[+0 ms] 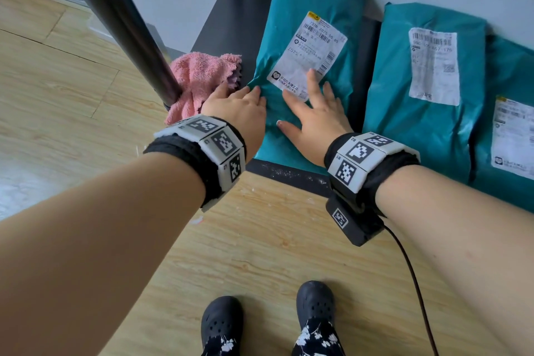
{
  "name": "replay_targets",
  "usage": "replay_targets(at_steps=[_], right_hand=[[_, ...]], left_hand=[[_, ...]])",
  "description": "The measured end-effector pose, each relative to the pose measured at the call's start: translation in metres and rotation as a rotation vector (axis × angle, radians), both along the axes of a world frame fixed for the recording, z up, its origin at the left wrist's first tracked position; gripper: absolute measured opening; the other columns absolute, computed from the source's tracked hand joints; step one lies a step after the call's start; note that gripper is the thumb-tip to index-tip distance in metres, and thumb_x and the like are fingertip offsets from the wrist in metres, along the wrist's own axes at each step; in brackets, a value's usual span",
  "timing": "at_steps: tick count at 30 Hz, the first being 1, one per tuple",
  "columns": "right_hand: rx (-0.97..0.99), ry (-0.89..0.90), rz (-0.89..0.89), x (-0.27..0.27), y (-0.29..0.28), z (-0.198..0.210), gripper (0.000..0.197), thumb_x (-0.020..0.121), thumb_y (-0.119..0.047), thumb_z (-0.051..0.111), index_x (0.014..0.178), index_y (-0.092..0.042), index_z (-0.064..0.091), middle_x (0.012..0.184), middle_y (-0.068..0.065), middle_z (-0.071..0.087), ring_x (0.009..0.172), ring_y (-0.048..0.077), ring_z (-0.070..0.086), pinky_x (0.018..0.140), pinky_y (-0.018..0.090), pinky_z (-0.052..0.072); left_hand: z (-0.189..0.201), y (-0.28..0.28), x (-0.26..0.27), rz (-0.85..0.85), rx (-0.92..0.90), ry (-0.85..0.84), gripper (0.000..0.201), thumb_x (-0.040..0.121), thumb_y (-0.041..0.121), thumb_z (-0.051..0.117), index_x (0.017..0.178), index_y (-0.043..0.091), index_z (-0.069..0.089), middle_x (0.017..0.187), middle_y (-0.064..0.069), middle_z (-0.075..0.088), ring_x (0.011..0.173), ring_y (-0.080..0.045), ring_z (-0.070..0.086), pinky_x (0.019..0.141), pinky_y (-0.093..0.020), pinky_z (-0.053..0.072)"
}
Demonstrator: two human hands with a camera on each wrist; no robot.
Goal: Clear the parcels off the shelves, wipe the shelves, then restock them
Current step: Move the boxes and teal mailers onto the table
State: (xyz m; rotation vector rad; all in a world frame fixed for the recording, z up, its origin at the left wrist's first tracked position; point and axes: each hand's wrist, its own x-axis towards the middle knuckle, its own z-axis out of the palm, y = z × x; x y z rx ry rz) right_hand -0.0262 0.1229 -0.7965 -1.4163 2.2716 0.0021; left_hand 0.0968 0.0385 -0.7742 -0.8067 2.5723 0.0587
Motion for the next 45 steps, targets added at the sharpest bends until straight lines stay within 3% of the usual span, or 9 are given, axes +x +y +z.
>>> replay_targets(at_steps=[4,6,9,12,24,30,34,39,45], right_hand=[[-0.100,0.022,-0.024,-0.003,0.005,0.005,0.056,0.096,-0.046,0.040,0.147,-0.030,0.023,0.158,0.004,-0.013,0.145,0.031,-0.007,0.119,0.045,0.005],[-0.103,0.038,-0.042,-0.005,0.006,0.006,0.058,0.096,-0.045,0.040,0.148,-0.028,0.021,0.158,0.006,-0.012,0.145,0.031,-0.007,0.119,0.046,0.005],[-0.025,0.008,-0.043,-0.007,0.007,0.002,0.061,0.096,-0.047,0.038,0.150,-0.030,0.014,0.157,0.006,-0.016,0.145,0.032,-0.006,0.119,0.045,0.004],[0.009,-0.015,-0.038,-0.009,0.006,-0.001,0.060,0.096,-0.049,0.036,0.149,-0.031,0.013,0.157,0.005,-0.017,0.145,0.031,-0.006,0.119,0.044,0.002],[-0.104,-0.052,-0.089,0.003,0.027,0.026,0.056,0.099,-0.037,0.040,0.149,-0.025,0.020,0.159,0.004,-0.006,0.146,0.023,-0.002,0.119,0.034,0.003],[-0.086,-0.024,-0.193,0.025,0.059,0.039,0.056,0.098,-0.040,0.040,0.149,-0.024,0.021,0.159,0.005,-0.005,0.146,0.023,-0.004,0.119,0.036,0.001],[0.040,0.104,-0.383,0.028,0.085,0.033,0.065,0.096,-0.049,0.034,0.150,-0.020,0.012,0.158,0.014,-0.004,0.145,0.032,-0.006,0.118,0.047,0.003],[0.133,-0.032,-0.410,0.017,0.113,0.018,0.065,0.097,-0.051,0.029,0.151,-0.026,0.001,0.159,0.004,-0.004,0.146,0.026,-0.005,0.117,0.049,0.004],[0.005,-0.012,-0.434,0.000,0.143,0.026,0.060,0.099,-0.047,0.028,0.151,-0.026,0.008,0.159,0.001,-0.004,0.146,0.020,-0.006,0.119,0.041,0.002]], left_hand=[[0.013,0.005,-0.011,0.049,-0.056,0.207,0.042,0.091,0.014,0.030,0.130,0.010,0.045,0.130,-0.008,0.047,0.125,-0.027,0.043,0.111,-0.038,0.021],[0.011,0.004,-0.015,0.026,-0.071,0.316,0.052,0.089,0.017,0.024,0.138,0.008,0.038,0.140,-0.010,0.039,0.133,-0.026,0.035,0.111,-0.036,0.022],[-0.001,-0.003,-0.018,0.014,-0.030,0.148,0.057,0.098,0.028,0.026,0.150,0.010,0.011,0.158,-0.005,0.005,0.146,-0.018,0.006,0.118,-0.037,0.008],[-0.011,-0.009,-0.016,0.060,0.016,0.030,0.060,0.100,0.037,0.026,0.151,0.015,0.002,0.159,-0.001,-0.007,0.146,-0.017,0.001,0.118,-0.038,0.004],[0.014,-0.001,-0.001,0.058,0.026,0.241,0.052,0.098,0.021,0.035,0.149,0.019,0.020,0.158,0.000,0.011,0.144,-0.020,0.018,0.118,-0.039,0.008],[0.029,0.022,0.019,-0.027,0.105,0.183,0.051,0.097,0.019,0.039,0.147,0.021,0.025,0.156,0.003,0.019,0.143,-0.015,0.017,0.117,-0.038,0.012],[0.023,0.037,0.028,-0.109,0.152,-0.018,0.054,0.101,0.031,0.027,0.151,0.019,0.008,0.159,0.003,0.005,0.146,-0.016,0.006,0.119,-0.042,0.007],[0.017,0.035,0.029,-0.018,0.086,-0.182,0.059,0.101,0.035,0.024,0.151,0.013,0.000,0.159,-0.005,-0.001,0.146,-0.021,0.002,0.118,-0.044,0.006],[0.029,0.074,0.009,-0.071,0.084,-0.006,0.058,0.101,0.033,0.025,0.150,0.012,0.003,0.159,-0.006,0.000,0.146,-0.020,0.002,0.119,-0.043,0.006]])
